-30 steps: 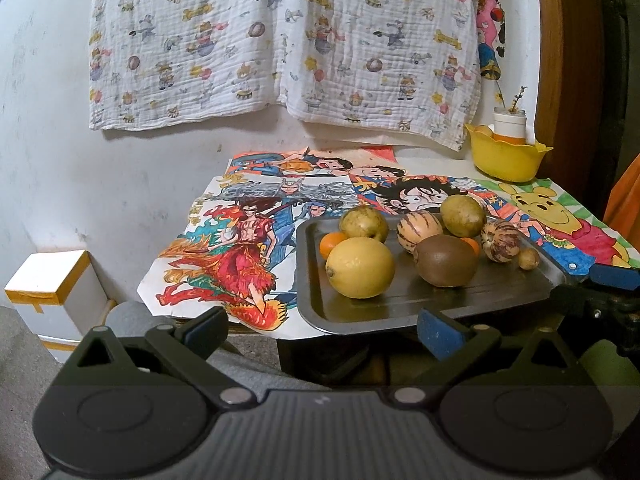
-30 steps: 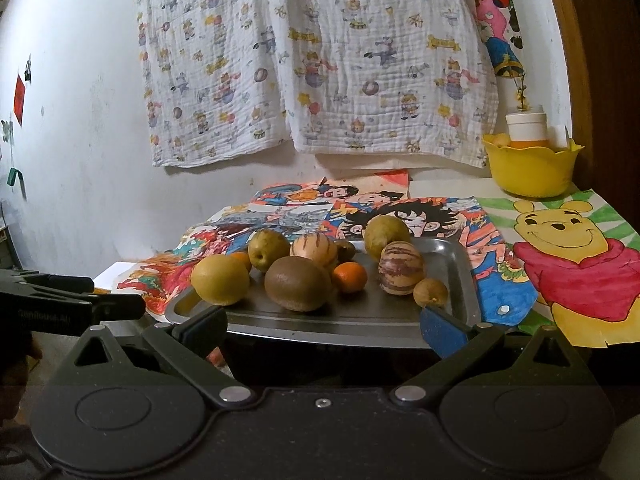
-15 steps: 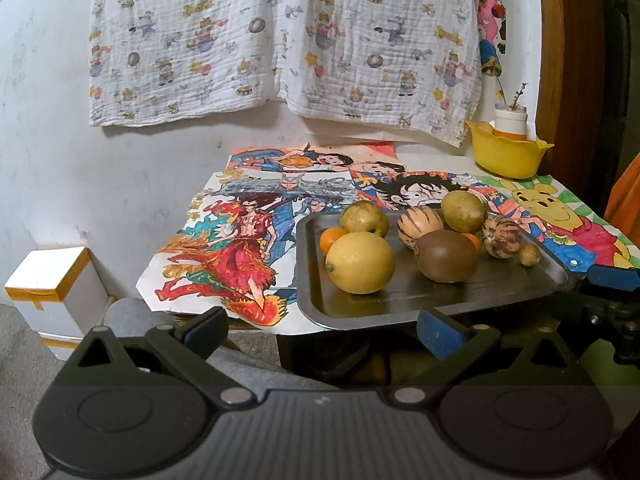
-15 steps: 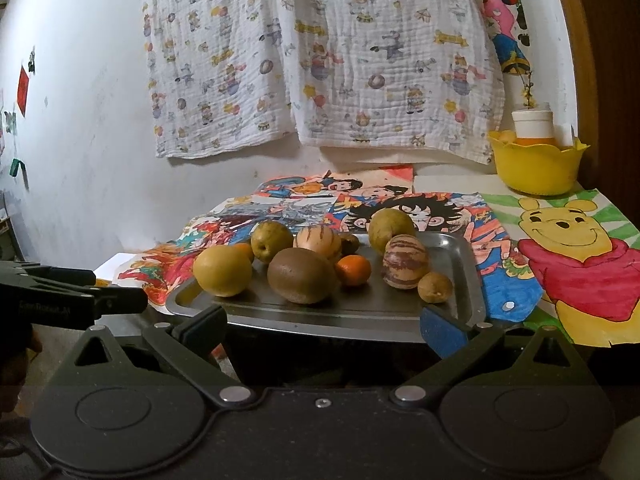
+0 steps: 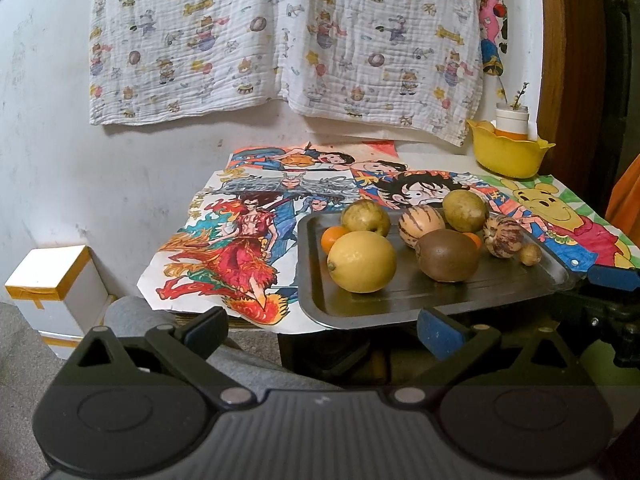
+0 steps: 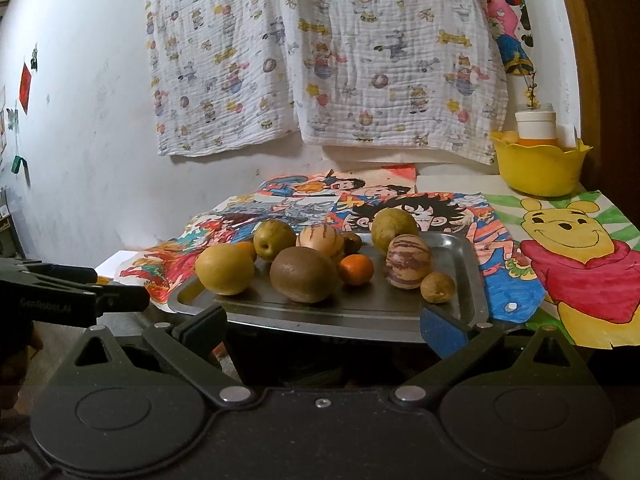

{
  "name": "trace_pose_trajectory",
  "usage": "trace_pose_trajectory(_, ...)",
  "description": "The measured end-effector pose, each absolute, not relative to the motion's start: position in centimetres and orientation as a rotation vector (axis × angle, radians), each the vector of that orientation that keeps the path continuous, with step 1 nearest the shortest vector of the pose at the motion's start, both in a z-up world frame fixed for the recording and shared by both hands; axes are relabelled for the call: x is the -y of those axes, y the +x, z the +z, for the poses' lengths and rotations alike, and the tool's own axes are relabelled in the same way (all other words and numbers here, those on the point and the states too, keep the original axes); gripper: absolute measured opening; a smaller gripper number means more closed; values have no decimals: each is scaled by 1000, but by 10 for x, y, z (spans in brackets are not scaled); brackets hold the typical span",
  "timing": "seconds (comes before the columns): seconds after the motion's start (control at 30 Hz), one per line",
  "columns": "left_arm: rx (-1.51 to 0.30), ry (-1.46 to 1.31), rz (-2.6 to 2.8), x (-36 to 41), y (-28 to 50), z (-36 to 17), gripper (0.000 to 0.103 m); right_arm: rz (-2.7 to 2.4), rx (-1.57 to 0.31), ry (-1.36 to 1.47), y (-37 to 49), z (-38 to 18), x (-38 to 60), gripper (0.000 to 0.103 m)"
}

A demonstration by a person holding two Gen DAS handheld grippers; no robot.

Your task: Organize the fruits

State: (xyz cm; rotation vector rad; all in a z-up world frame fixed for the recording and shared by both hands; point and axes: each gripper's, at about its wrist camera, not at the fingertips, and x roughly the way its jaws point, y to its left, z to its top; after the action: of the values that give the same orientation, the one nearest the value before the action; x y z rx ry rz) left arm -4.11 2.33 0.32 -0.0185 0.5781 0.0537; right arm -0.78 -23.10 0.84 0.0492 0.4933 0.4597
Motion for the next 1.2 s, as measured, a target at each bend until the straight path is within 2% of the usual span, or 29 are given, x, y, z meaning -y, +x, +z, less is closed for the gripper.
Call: trace_pose_trajectory(1.2,-583,-18,56,-25,-40,3,103,468,-495,32,-6,9,229,102)
